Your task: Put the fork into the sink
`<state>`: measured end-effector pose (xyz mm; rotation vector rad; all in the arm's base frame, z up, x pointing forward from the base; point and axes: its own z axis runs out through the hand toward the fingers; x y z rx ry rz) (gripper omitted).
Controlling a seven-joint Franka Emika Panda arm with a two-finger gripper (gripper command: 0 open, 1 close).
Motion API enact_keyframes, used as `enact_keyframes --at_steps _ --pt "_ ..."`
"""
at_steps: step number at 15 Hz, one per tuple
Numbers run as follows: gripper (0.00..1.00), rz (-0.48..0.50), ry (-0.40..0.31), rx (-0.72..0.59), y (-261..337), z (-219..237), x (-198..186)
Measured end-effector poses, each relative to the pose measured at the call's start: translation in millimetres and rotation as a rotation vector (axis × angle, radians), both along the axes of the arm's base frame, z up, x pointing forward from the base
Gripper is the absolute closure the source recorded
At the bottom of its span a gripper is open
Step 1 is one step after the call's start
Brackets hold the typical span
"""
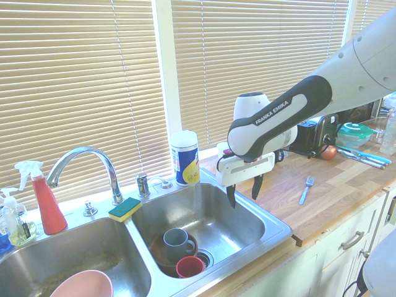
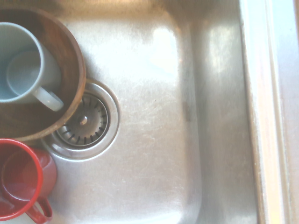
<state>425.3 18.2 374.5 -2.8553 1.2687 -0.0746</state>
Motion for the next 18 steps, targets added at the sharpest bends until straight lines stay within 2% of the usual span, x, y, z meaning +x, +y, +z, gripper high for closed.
enact_keyframes --at_steps 2,5,7,10,14,16,18 --pt "0.0 -0.022 0.0 0.001 -1.2 0.1 0.3" --pt "0.0 -0.136 -0.029 -0.022 -22.9 8.8 4.7" --pt "0.0 -0.26 -0.04 -0.057 -66.5 13.5 2.4" --pt "0.0 -0.463 -0.018 -0.059 -146.9 10.8 -16.6" --pt "0.0 -0.721 0.02 -0.027 -199.3 -5.2 -38.8" --pt "0.0 -0.798 -0.007 -0.004 -218.2 -13.7 -40.5" --pt "0.0 -0.834 -0.008 -0.002 -234.6 -26.7 -43.9"
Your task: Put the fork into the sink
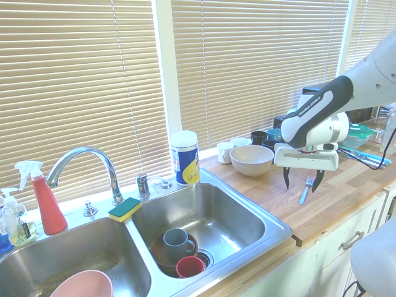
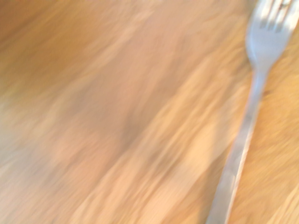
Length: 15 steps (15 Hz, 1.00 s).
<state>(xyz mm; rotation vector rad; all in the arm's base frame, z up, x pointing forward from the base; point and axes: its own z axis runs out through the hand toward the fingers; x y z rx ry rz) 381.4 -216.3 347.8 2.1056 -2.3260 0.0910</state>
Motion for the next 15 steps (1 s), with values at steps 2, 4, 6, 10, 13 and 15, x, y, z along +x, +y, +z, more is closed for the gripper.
enact_keyframes --at_steps 2,4,6,10,13,15 --pt "0.0 -0.021 0.006 0.001 -11.2 -11.6 -1.8" --pt "1.0 -0.022 0.009 -0.009 -19.4 -15.6 1.0" --pt "1.0 -0.019 0.005 -0.017 -26.6 -17.5 3.7" --pt "1.0 -0.011 -0.007 -0.032 -42.9 -19.7 13.2" --pt "1.0 0.01 -0.023 -0.035 -50.2 -21.8 24.0" --pt "1.0 0.016 -0.031 -0.021 -49.0 -24.0 29.5"
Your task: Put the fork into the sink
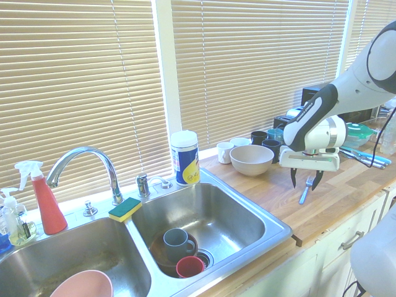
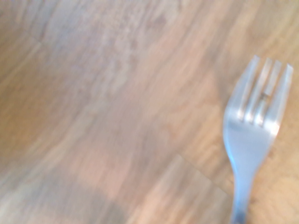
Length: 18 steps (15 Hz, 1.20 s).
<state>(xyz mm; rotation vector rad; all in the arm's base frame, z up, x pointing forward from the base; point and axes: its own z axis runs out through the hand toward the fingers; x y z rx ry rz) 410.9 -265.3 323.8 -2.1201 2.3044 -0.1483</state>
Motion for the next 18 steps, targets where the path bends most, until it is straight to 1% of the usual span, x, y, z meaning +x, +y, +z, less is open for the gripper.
enact_keyframes --at_steps 12,15,16,18 --pt "1.0 0.002 -0.01 0.023 1.6 -8.2 1.7" --pt "1.0 0.01 -0.024 0.015 0.4 -5.1 3.2" --pt "1.0 0.019 -0.036 0.004 -0.6 2.0 5.1" --pt "1.0 0.093 -0.058 -0.067 0.5 40.2 13.7"
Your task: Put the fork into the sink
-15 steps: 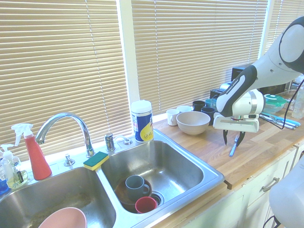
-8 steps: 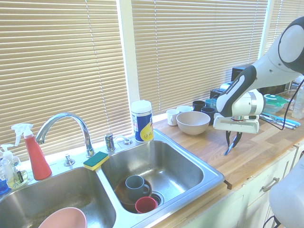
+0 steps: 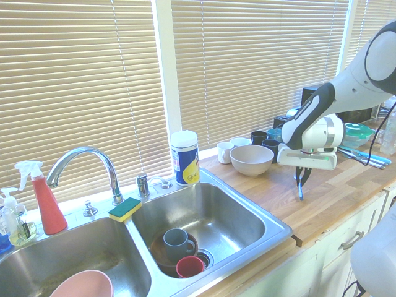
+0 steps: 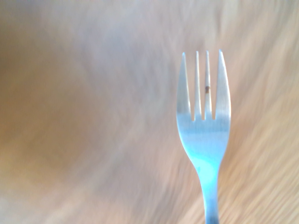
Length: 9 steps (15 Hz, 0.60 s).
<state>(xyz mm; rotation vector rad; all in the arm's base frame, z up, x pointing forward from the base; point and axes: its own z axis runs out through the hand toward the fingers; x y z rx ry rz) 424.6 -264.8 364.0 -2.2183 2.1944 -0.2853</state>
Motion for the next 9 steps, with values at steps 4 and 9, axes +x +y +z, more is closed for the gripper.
enact_keyframes --at_steps 4,9 --pt "1.0 0.237 -0.043 -0.029 102.9 94.6 29.0" --pt "1.0 0.619 -0.026 -0.037 303.4 86.8 55.1"
